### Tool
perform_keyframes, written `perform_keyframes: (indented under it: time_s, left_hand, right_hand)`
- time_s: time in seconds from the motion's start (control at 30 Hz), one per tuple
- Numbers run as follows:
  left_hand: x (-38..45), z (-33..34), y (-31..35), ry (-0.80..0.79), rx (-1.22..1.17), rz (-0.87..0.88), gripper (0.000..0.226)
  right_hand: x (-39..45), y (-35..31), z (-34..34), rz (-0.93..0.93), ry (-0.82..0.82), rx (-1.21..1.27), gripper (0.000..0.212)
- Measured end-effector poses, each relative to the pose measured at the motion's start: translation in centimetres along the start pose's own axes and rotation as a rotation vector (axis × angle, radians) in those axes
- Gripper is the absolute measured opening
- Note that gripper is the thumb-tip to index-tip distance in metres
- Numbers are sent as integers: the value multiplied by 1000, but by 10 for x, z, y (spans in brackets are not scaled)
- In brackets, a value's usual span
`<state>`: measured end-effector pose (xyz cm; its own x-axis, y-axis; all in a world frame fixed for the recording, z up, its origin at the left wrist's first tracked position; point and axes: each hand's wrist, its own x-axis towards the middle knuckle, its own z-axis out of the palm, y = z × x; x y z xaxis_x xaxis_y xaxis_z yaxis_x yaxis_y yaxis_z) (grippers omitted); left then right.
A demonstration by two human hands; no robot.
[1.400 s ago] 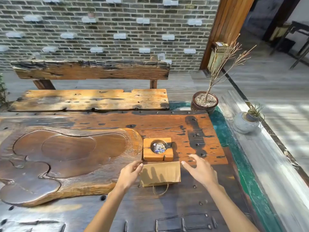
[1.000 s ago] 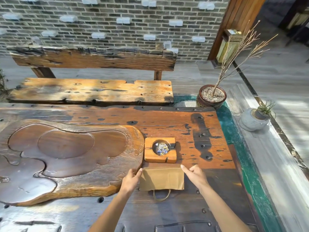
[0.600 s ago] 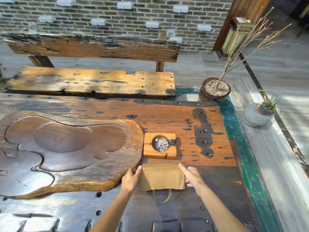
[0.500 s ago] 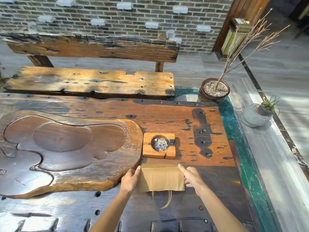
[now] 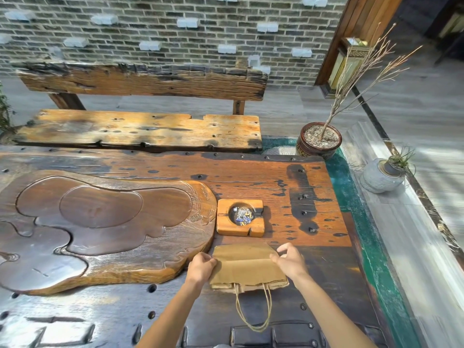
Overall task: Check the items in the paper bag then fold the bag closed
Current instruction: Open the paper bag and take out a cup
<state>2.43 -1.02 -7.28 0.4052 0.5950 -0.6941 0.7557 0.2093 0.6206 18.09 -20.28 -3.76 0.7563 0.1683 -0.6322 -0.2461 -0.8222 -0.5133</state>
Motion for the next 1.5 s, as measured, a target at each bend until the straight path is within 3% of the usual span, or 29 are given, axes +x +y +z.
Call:
perform_keyframes:
  time_s: [0.27,0.6,0.73,0.83,0.93,1.2,1.5]
  left_hand:
    - [-10,-5,-2,-33,-26,-31,3]
    - [-34,-21,-16,-78,-45,46,36]
    - [-57,-26,-21,-178,-241,125,39]
    - [-67,-23,-30,-220,-227,232,63]
    - [-70,-18,-33,-173,-26,316,75]
    - [-73,-8,-23,93,250,482,62]
    - [-76,2,-12,259,277,483,59]
  right_hand:
    - [-7,4,1,-4,-12,-5,29]
    - [-15,17,10,165,-164,125,10]
    - [-14,23,11,218,-188,184,10]
    - [-12,25,10,243,-209,213,7]
    - [-10,25,10,263,-217,225,6]
    - [-6,27,11,256,-253,226,11]
    - [-3,30,10,262,-284,257,21]
